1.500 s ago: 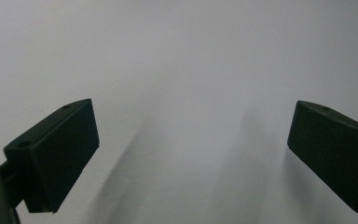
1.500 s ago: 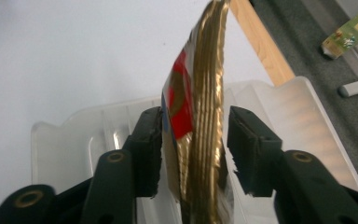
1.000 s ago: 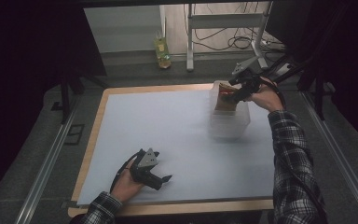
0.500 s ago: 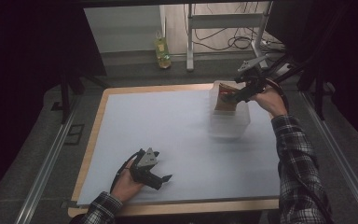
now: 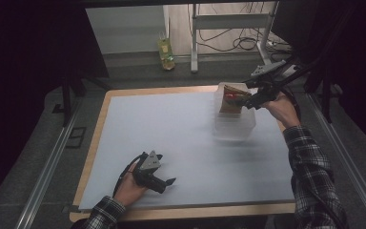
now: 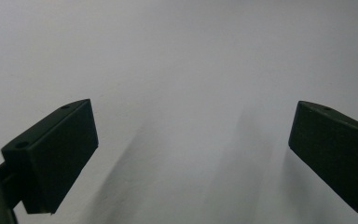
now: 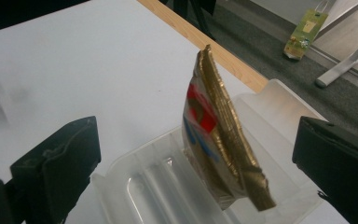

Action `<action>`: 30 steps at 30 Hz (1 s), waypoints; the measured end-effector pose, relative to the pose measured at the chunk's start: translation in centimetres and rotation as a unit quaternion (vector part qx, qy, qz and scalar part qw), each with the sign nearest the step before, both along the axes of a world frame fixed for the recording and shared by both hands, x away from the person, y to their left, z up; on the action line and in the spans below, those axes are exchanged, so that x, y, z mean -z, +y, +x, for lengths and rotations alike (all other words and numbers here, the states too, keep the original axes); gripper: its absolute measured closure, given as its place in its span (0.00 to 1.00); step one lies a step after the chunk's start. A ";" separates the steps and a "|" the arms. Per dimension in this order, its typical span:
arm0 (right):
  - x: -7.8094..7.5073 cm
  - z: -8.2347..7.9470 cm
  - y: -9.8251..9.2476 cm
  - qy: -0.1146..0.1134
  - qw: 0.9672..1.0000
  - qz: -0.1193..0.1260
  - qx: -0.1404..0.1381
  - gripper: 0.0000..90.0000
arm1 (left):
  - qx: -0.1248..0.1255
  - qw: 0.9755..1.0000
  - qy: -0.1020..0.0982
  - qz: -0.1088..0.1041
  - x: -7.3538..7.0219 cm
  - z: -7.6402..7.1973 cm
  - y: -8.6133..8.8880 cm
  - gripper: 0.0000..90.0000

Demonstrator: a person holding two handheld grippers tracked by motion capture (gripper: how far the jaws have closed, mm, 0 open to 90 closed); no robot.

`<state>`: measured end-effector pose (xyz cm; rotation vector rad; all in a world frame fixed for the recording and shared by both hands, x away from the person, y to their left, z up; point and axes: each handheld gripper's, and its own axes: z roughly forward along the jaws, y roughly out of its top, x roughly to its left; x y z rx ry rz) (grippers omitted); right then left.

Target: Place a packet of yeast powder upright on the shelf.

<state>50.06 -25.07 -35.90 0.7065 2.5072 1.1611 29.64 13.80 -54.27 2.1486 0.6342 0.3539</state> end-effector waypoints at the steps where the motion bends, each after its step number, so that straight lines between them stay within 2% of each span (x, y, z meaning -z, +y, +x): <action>1: 0.0 -0.1 -0.1 0.000 1.000 0.001 0.002 0.01 | 0.000 1.000 0.000 0.001 0.0 0.0 0.0 0.02; 4: 0.1 -0.7 -0.4 0.007 1.000 0.013 0.009 0.01 | 0.000 1.000 -0.002 0.004 0.0 -0.1 -0.1 0.01; 8: 0.3 -1.5 -0.7 0.012 1.000 0.015 0.015 0.00 | -0.001 1.000 -0.001 0.003 0.0 0.0 -0.1 0.01; 14: 0.5 -2.6 -1.0 0.007 0.999 0.026 0.021 0.00 | -0.001 1.000 0.000 -0.009 -0.1 0.0 0.1 0.01; 19: 0.9 -3.6 -1.1 0.003 0.999 0.024 0.022 0.00 | 0.001 1.000 0.002 -0.021 -0.2 0.0 0.2 0.02; 23: 1.0 -4.4 -1.1 0.001 1.000 0.022 0.019 0.00 | -0.003 1.000 0.001 -0.021 -0.2 0.1 0.3 0.02; 30: 1.3 -5.7 -1.0 0.007 1.000 0.015 0.019 0.00 | -0.014 0.999 0.003 -0.038 -0.3 0.2 0.7 0.02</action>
